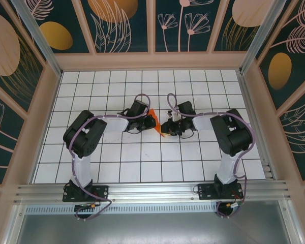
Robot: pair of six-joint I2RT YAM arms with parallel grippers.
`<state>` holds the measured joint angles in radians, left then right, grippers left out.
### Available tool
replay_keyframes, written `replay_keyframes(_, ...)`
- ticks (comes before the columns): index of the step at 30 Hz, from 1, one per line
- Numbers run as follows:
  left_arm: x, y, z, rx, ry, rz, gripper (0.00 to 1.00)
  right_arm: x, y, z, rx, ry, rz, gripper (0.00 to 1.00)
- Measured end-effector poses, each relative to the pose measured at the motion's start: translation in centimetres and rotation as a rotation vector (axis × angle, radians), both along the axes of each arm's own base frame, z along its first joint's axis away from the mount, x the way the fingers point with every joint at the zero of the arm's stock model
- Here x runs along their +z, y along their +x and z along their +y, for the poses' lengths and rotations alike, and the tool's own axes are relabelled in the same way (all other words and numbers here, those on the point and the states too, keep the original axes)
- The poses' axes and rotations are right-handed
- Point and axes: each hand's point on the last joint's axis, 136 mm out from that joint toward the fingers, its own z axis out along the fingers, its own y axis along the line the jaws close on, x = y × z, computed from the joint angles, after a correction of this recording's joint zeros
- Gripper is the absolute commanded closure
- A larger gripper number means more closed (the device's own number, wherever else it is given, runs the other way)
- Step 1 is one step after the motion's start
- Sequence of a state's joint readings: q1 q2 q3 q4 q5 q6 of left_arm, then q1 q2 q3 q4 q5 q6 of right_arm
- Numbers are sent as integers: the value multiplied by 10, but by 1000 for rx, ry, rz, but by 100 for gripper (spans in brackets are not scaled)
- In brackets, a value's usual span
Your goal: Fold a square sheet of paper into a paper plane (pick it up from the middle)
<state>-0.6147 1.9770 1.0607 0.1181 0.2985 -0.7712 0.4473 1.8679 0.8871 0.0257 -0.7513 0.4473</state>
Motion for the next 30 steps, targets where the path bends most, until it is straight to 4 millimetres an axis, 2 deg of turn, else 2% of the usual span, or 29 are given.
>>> replay_keyframes(4, 0, 0, 0, 1, 3, 1, 85, -2, 0, 0, 4, -7, 0, 86)
replay_keyframes(10, 0, 0, 0, 4, 12, 0, 85, -4, -1, 0, 10, -13, -2, 86)
replay_keyframes(16, -1, 0, 0, 6, 16, -2, 85, 0, 0, -3, 0, -35, -15, 77)
replay_keyframes(20, 0, 1, 0, 6, 17, -2, 86, 14, 7, -5, -23, -68, -53, 76)
replay_keyframes(25, -1, 1, 0, 6, 17, -2, 86, 33, 21, 10, -11, -68, -123, 81)
replay_keyframes(30, -1, 1, 0, 3, 21, -4, 86, 29, 18, 25, 30, -64, -120, 87)
